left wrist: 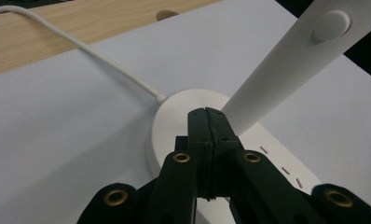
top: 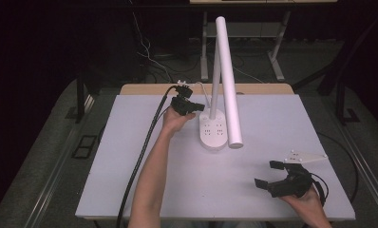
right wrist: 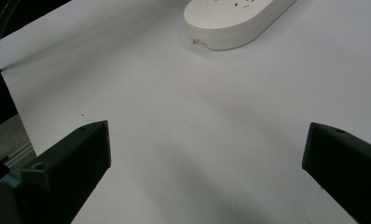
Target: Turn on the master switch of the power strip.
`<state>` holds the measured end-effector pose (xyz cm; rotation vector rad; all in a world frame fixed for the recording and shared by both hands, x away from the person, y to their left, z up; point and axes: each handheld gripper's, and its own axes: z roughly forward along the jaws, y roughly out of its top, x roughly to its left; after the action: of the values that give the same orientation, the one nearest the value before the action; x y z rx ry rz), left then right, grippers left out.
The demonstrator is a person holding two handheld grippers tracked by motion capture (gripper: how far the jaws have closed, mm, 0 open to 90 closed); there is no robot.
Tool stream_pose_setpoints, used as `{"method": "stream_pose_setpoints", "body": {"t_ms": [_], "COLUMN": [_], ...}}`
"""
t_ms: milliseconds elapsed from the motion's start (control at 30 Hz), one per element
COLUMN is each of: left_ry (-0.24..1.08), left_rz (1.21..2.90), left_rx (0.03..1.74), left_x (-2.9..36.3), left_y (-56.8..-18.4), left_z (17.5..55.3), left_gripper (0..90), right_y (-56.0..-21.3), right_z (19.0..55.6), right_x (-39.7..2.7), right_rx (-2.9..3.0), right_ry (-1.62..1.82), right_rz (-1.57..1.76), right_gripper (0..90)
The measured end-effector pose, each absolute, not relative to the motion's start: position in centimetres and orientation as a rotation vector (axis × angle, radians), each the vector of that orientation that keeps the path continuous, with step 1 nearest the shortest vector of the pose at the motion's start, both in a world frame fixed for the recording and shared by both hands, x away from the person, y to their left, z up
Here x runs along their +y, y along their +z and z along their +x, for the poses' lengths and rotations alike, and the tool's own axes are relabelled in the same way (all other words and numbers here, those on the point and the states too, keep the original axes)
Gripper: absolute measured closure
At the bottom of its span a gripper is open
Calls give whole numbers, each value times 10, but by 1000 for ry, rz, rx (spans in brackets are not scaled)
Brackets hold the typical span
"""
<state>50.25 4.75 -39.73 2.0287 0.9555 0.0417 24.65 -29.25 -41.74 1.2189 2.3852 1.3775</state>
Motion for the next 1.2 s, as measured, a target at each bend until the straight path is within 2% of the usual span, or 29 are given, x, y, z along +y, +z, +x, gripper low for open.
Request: {"method": "stream_pose_setpoints", "body": {"t_ms": [633, 933, 1100, 1200], "left_ry": [44, 43, 55, 104], "left_rz": [2104, 2092, 2119, 2135], "left_rx": [923, 965, 950, 945], "left_x": [40, 33, 32, 29], "left_y": [-410, -419, -421, -420], "left_z": [505, 503, 503, 501], "left_gripper": [899, 899, 899, 898], "right_y": [-417, -417, -418, -418], "right_z": [246, 247, 247, 247], "right_x": [-292, -292, -291, -292], "right_rx": [2396, 2399, 2400, 2399], "right_ry": [1377, 1378, 1378, 1379], "right_rz": [1226, 1222, 1215, 1211], "right_gripper": [4, 4, 4, 4]}}
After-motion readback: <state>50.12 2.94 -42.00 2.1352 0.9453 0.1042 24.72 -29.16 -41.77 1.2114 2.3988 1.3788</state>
